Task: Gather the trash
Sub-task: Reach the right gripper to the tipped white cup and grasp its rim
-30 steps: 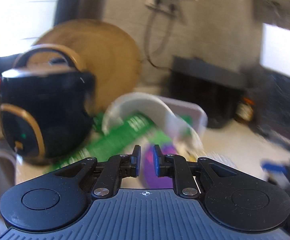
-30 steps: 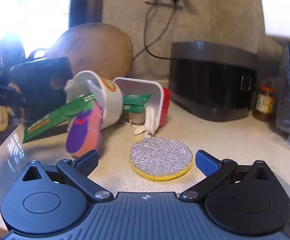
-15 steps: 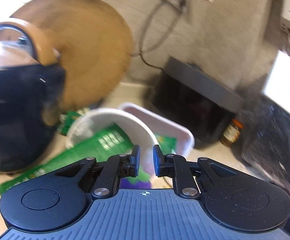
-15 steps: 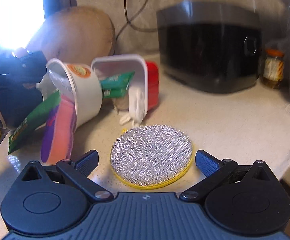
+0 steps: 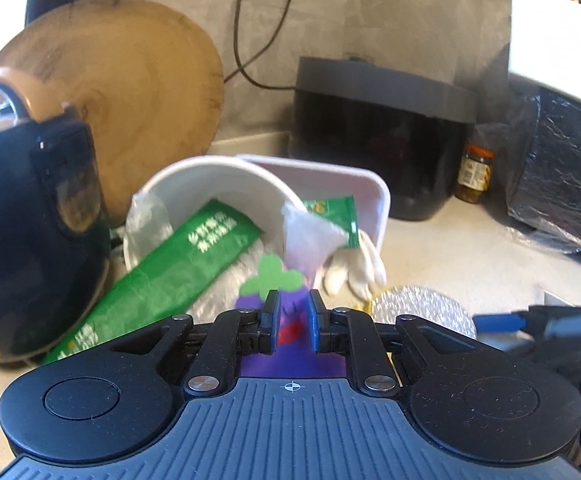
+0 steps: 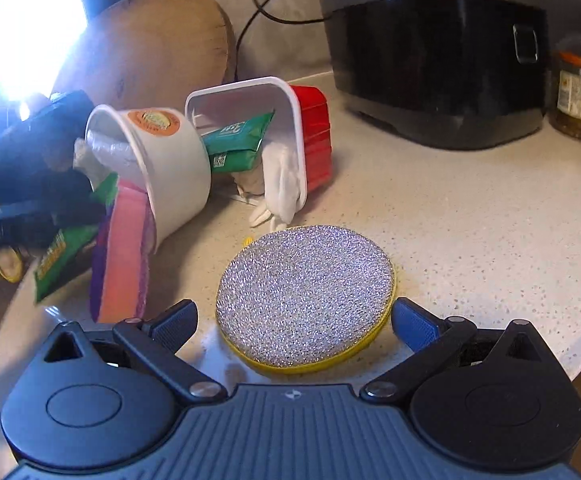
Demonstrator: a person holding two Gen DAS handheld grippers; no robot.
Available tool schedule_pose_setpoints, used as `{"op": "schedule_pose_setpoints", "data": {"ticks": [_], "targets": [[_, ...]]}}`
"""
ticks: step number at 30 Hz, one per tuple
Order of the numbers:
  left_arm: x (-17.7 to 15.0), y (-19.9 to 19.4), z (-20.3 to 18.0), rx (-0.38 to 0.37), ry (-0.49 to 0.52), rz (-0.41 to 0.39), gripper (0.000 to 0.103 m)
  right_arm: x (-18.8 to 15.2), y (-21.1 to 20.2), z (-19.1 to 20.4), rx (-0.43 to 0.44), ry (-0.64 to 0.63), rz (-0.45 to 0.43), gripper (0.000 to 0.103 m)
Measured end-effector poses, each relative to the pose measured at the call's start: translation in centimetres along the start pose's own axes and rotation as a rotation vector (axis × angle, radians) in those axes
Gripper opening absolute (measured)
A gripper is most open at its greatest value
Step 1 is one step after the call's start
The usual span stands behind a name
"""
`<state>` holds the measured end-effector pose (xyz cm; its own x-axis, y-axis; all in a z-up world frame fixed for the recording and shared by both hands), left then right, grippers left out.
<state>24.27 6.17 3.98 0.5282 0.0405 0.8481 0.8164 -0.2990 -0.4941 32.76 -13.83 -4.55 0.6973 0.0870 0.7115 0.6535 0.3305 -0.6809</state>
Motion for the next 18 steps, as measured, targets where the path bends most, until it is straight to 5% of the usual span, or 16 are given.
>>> {"op": "schedule_pose_setpoints", "data": {"ticks": [4,9,16,18], "targets": [[-1.0,-0.5,0.7,-0.006,-0.037,0.019,0.017,0.7,0.2,-0.7,0.018,0.070,0.029,0.103],[-1.6,-2.1,2.0,0.007,-0.076,-0.013,0.017,0.3,0.3,1.6,-0.052,-0.068,0.019,0.103],[-0.9,-4.1,4.0,0.085,-0.102,-0.063,0.017,5.3,-4.7,5.9,-0.056,-0.163,-0.268,0.103],[-1.0,-4.2,4.9,0.111,-0.135,-0.063,0.017,7.1,-4.9,8.2,-0.063,-0.229,-0.314,0.095]]}}
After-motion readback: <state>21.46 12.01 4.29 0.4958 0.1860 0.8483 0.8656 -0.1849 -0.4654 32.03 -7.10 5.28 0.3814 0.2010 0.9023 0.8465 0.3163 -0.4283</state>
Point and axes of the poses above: each gripper's, at about its wrist camera, not at the fingertips, and y roughly the way its jaws point, z to its left, x to its top, the point moved 4 cm from there along y, roughly the way its jaws point, and after that the axes turned 15 degrees about -x, right-handed, at the moved point
